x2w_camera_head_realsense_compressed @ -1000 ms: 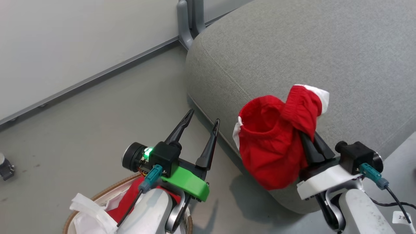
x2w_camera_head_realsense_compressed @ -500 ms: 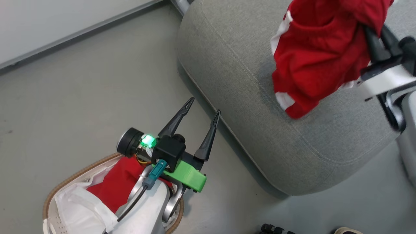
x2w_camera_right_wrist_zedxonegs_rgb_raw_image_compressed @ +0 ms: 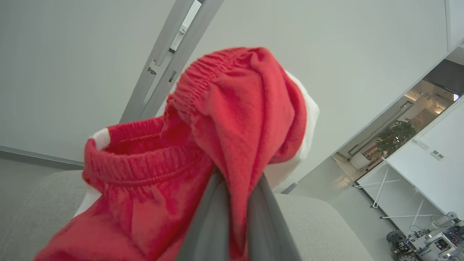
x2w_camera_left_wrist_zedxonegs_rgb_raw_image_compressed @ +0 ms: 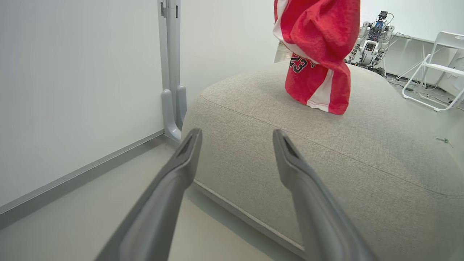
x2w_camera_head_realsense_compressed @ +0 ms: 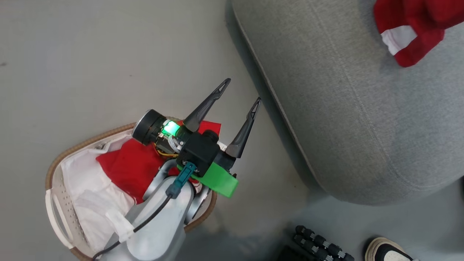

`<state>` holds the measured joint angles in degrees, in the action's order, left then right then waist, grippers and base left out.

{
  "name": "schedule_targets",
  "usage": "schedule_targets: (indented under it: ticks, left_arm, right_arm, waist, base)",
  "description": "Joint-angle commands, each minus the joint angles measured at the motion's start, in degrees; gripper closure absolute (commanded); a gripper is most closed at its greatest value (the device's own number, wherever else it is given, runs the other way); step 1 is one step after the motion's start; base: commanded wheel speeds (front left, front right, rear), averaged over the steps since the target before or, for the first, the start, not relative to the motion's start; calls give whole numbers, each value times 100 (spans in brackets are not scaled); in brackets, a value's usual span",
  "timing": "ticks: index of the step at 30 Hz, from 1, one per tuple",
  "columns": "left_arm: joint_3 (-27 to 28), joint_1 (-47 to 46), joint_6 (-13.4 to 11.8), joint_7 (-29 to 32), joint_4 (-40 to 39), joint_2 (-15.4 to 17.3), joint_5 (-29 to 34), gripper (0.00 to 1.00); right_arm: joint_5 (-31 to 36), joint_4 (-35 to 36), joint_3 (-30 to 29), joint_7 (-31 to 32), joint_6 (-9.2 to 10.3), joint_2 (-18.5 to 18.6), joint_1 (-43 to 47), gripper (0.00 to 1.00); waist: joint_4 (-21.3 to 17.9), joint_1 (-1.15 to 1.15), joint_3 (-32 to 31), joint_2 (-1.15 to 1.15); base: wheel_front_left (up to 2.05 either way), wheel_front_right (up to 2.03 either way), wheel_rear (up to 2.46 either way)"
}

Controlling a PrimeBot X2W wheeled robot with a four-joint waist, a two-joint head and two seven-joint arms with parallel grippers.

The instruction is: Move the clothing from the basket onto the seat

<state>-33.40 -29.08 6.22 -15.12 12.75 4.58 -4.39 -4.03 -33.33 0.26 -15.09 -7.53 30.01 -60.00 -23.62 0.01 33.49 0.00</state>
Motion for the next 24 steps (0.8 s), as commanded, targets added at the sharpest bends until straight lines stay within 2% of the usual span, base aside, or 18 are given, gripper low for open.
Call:
schedule_targets:
  ticks: [1, 7, 16, 17, 19, 20, 21, 24]
  left_arm:
    - [-4, -156, 16, -4, -51, 10, 26, 0]
    - [-38, -294, 7, -4, -78, 14, 100, 0]
    - [34, -414, -56, -4, 20, 53, 125, 0]
    - [39, -419, -58, -5, 32, 51, 116, 0]
    - [46, -421, -56, -5, 68, 51, 92, 0]
    - [53, -419, -56, -4, 95, 52, 75, 0]
    - [62, -417, -56, -4, 111, 58, 64, 0]
    - [87, -379, -50, -4, 174, 82, 37, 0]
  right_arm:
    - [53, -123, -152, -11, 8, 20, -122, 100]
    - [209, -554, -883, -11, 8, 56, -314, 100]
    - [362, -969, -1676, -11, 8, -496, 219, 100]
    - [382, -982, -1730, -12, 8, -549, 302, 93]
    - [419, -950, -1874, -11, 8, -645, 499, 64]
    - [411, -905, -1911, -11, 8, -731, 609, 20]
    - [403, -873, -1932, -11, 8, -787, 689, 0]
    - [337, -701, -1999, -11, 8, -890, 994, 0]
  waist:
    - [626, -1, 654, 0]
    - [845, -1, 1006, 0]
    - [744, -1, 1190, 0]
    - [727, -1, 1168, 0]
    - [686, -1, 1114, 0]
    - [665, -1, 1081, 0]
    - [648, -1, 1052, 0]
    - [595, -1, 907, 0]
  base:
    - [0, 0, 0]
    - [0, 0, 0]
    - [0, 0, 0]
    - [0, 0, 0]
    - [0, 0, 0]
    - [0, 0, 0]
    - [0, 0, 0]
    - [0, 0, 0]
